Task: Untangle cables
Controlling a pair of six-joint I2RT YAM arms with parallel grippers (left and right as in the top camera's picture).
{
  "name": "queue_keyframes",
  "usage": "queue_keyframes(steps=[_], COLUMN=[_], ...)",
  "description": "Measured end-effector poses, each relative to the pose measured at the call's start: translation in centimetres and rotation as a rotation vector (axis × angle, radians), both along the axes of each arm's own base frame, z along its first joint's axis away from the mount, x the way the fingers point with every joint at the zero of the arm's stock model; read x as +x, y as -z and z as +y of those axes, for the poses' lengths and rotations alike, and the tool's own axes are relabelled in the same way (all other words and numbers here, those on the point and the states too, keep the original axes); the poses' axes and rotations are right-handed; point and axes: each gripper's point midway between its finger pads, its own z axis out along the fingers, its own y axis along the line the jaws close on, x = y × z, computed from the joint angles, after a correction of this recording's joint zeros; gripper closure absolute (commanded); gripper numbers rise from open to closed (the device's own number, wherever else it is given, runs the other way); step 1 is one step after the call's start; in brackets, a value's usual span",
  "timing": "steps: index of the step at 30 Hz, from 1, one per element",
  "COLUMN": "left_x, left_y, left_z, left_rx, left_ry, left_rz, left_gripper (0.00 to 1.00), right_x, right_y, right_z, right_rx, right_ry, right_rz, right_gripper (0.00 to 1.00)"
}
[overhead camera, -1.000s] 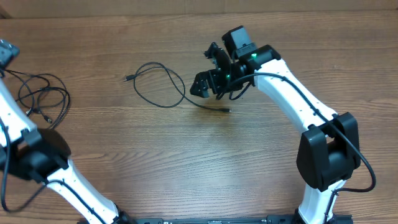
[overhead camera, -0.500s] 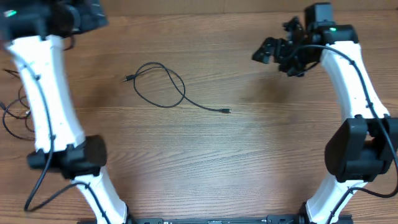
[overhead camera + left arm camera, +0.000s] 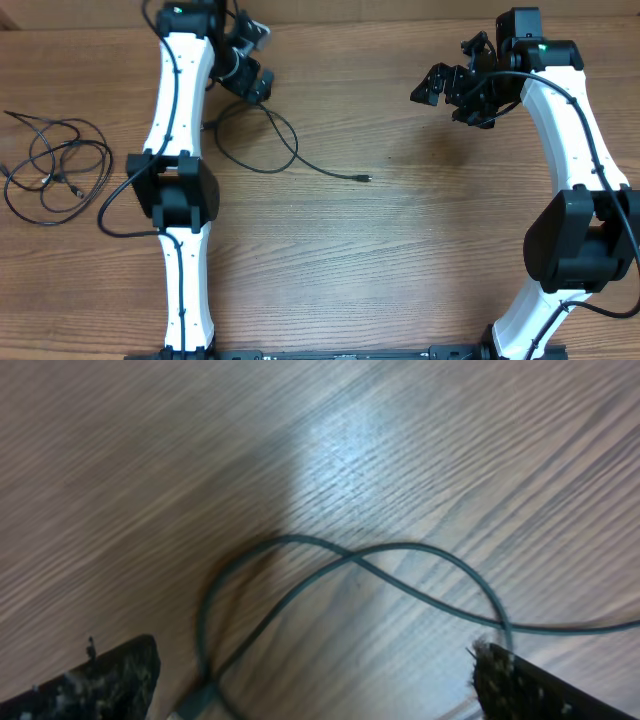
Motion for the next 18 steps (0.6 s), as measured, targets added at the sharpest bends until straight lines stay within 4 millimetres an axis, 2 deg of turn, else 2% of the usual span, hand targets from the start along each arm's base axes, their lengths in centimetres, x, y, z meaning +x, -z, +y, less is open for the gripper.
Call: queue_keyframes(steps=[4,8,11,18], left_x=[1.2,3.0,3.3,2.7], left_y=[3.5,5.2,5.4,5.5], left_z=[-0.2,0.5,0.8,0.9], left_rx=[0.016,0.070,0.090,0.107], left_ry=[0.056,0.074,0.096,0.155], left_rz=[-0.001,-0.049,-0.066,-0.049], left_gripper=[0.04,0.12,0.16,0.12], right_x=[-0.4,-0.6,-0.7,-0.7], right_y=[0.2,0.4,0.4,0.5], right_z=[-0.2,-0.4,-0.4,-0.5], right_rx=[-0.014,-0.027,-0.030,-0.038], right_ry=[0.004,0.003,-0.002,-0.007], right_rz=[0.018,0.027,0.030,0.029], right_gripper=[0.00,0.00,0.00,0.00])
